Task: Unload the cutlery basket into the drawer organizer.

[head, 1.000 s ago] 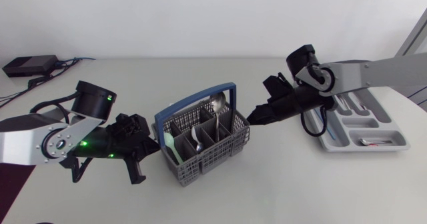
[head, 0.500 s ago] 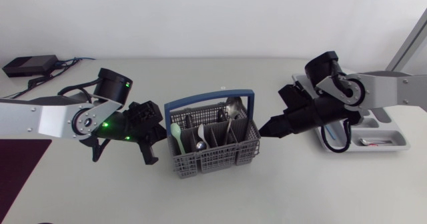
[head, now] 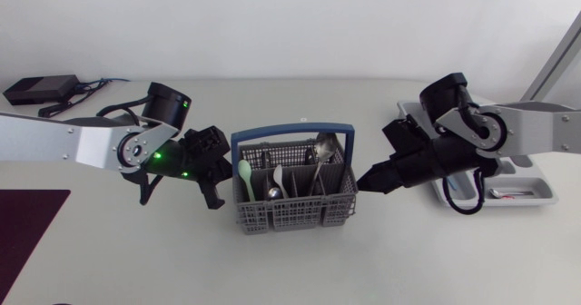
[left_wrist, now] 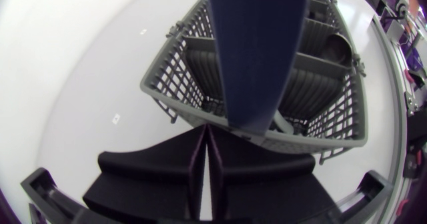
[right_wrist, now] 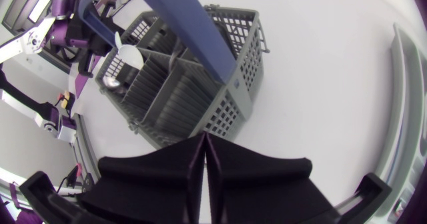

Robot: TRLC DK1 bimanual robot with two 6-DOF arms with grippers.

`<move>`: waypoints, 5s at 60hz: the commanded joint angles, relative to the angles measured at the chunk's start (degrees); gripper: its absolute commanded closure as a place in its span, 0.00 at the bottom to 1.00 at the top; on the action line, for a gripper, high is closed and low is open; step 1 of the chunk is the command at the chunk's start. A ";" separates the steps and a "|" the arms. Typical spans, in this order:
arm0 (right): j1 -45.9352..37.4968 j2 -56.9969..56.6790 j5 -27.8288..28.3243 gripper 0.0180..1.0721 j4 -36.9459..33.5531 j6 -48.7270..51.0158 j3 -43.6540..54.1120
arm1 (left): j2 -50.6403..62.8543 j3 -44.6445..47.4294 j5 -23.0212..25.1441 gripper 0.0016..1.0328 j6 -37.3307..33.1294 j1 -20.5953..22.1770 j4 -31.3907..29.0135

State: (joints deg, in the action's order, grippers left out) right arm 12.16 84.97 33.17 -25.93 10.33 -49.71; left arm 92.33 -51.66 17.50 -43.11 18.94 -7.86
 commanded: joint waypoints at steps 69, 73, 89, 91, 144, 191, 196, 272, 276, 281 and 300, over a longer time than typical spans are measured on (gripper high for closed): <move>4.01 -2.97 -7.86 0.95 3.87 -1.63 2.87 | -3.04 1.65 1.22 0.97 0.57 -9.10 1.35; 3.66 -4.46 -8.82 0.95 4.22 -1.27 4.10 | -6.73 3.32 1.22 0.97 0.84 -10.24 1.18; 3.74 -8.94 -10.67 0.94 4.31 -1.19 6.65 | -21.23 5.87 1.22 0.92 5.76 -8.30 -5.15; 3.74 -9.12 -10.58 0.94 4.31 -1.19 6.91 | -22.20 5.43 1.22 0.92 6.73 -7.51 -6.82; 5.24 -14.13 -12.16 0.62 1.85 -2.59 6.91 | -11.21 -10.04 0.08 0.62 25.71 8.75 -26.42; 5.06 -15.36 -12.16 0.62 2.03 -1.19 8.58 | -4.27 -13.29 -0.09 0.58 28.00 11.47 -28.79; 4.89 -15.45 -12.16 0.62 2.03 -1.01 8.76 | -3.65 -13.56 -0.09 0.59 28.08 12.26 -29.23; 3.13 -19.58 -11.90 0.62 1.41 0.57 11.04 | -6.38 -21.91 9.84 0.97 28.70 8.22 -37.49; 2.95 -20.19 -11.81 0.62 1.15 1.01 11.13 | -8.05 -22.96 11.68 0.97 28.61 7.34 -38.81; 2.69 -20.55 -11.55 0.62 0.97 1.10 11.13 | -9.81 -24.37 13.44 0.97 28.35 6.99 -40.83; 1.90 -22.13 -10.67 0.62 0.71 2.15 12.45 | -11.48 -26.56 18.98 0.97 28.35 5.06 -44.44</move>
State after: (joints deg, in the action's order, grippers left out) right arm 14.66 63.44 21.85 -24.27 10.98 -39.22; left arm 81.58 -77.10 35.31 -14.66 24.60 -51.05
